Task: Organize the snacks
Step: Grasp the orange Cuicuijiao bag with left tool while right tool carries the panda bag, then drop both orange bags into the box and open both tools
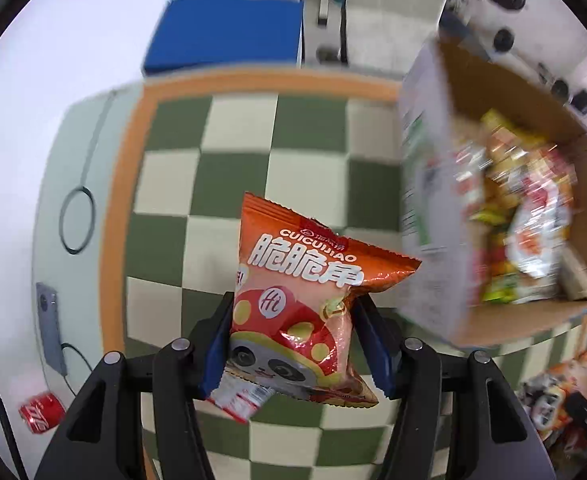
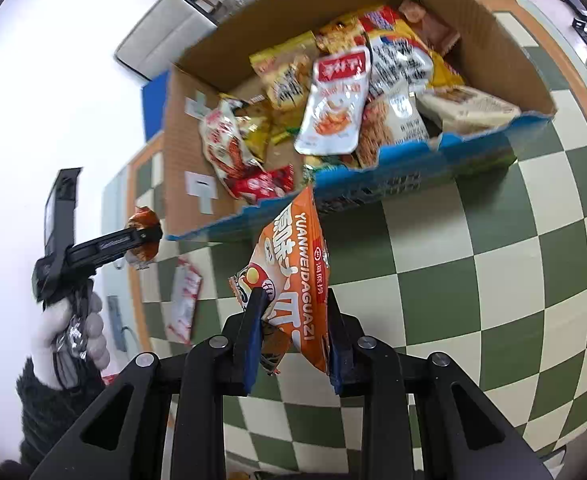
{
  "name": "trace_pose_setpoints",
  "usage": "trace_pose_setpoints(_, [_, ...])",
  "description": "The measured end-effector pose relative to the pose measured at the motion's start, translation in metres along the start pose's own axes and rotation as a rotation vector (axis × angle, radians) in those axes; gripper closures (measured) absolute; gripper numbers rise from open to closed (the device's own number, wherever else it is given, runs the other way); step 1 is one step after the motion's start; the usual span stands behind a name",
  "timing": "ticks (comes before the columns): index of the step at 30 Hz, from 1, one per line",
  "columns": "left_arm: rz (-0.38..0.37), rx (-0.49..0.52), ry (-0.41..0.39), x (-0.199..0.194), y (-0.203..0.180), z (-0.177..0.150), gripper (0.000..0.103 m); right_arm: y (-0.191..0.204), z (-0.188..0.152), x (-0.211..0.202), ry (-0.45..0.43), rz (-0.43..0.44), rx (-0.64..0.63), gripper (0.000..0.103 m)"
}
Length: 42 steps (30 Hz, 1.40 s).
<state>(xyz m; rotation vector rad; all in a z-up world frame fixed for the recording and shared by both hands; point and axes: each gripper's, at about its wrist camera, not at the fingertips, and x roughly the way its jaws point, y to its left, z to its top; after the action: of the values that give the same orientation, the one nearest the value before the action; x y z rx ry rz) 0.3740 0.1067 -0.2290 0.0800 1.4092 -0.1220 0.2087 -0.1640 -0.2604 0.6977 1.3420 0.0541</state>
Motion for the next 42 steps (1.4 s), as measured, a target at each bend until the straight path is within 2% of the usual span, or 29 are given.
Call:
trace_pose_setpoints(3, [-0.044, 0.013, -0.061, -0.044, -0.018, 0.007, 0.047, 0.001, 0.007, -0.026, -0.026, 0.037, -0.008, 0.074])
trace_pose_setpoints(7, [-0.073, 0.058, -0.105, -0.073, -0.050, 0.036, 0.047, -0.003, 0.034, -0.065, -0.096, 0.054, -0.015, 0.074])
trace_pose_setpoints(9, [-0.067, 0.083, -0.109, -0.069, -0.077, 0.065, 0.047, -0.006, 0.051, -0.080, -0.133, 0.038, -0.019, 0.074])
trace_pose_setpoints(15, [-0.043, 0.136, -0.058, -0.042, -0.123, 0.110, 0.047, -0.029, 0.111, -0.100, -0.206, -0.039, 0.012, 0.074])
trace_pose_setpoints(19, [-0.031, 0.145, -0.001, -0.015, -0.142, 0.131, 0.047, -0.050, 0.144, -0.090, -0.201, -0.089, 0.045, 0.074])
trace_pose_setpoints(26, [0.000, 0.150, 0.075, 0.025, -0.157, 0.151, 0.047, -0.083, 0.174, -0.063, -0.175, -0.142, 0.127, 0.071])
trace_pose_setpoints(27, [-0.004, 0.147, 0.090, 0.029, -0.158, 0.152, 0.047, -0.085, 0.176, -0.059, -0.169, -0.148, 0.127, 0.069])
trace_pose_setpoints(29, [-0.011, 0.132, 0.110, 0.036, -0.157, 0.155, 0.045, -0.087, 0.179, -0.055, -0.166, -0.149, 0.128, 0.057])
trace_pose_setpoints(30, [-0.009, 0.130, 0.110, 0.037, -0.156, 0.156, 0.043, -0.087, 0.180, -0.053, -0.163, -0.147, 0.126, 0.044])
trace_pose_setpoints(31, [-0.004, 0.129, 0.106, 0.038, -0.156, 0.157, 0.031, -0.086, 0.181, -0.051, -0.158, -0.149, 0.122, 0.038])
trace_pose_setpoints(32, [0.010, 0.129, 0.098, 0.038, -0.156, 0.158, 0.015, -0.085, 0.180, -0.051, -0.156, -0.148, 0.121, 0.038])
trace_pose_setpoints(33, [0.014, 0.129, 0.095, 0.039, -0.156, 0.159, 0.011, -0.084, 0.180, -0.050, -0.154, -0.145, 0.119, 0.038])
trace_pose_setpoints(35, [0.003, 0.114, 0.090, 0.038, -0.153, 0.161, 0.010, -0.081, 0.180, -0.050, -0.150, -0.142, 0.114, 0.037])
trace_pose_setpoints(39, [-0.015, 0.104, 0.085, 0.033, -0.151, 0.161, 0.010, -0.076, 0.178, -0.050, -0.146, -0.144, 0.107, 0.023])
trace_pose_setpoints(42, [-0.032, 0.110, 0.075, 0.025, -0.152, 0.155, 0.010, -0.069, 0.176, -0.049, -0.141, -0.154, 0.087, 0.020])
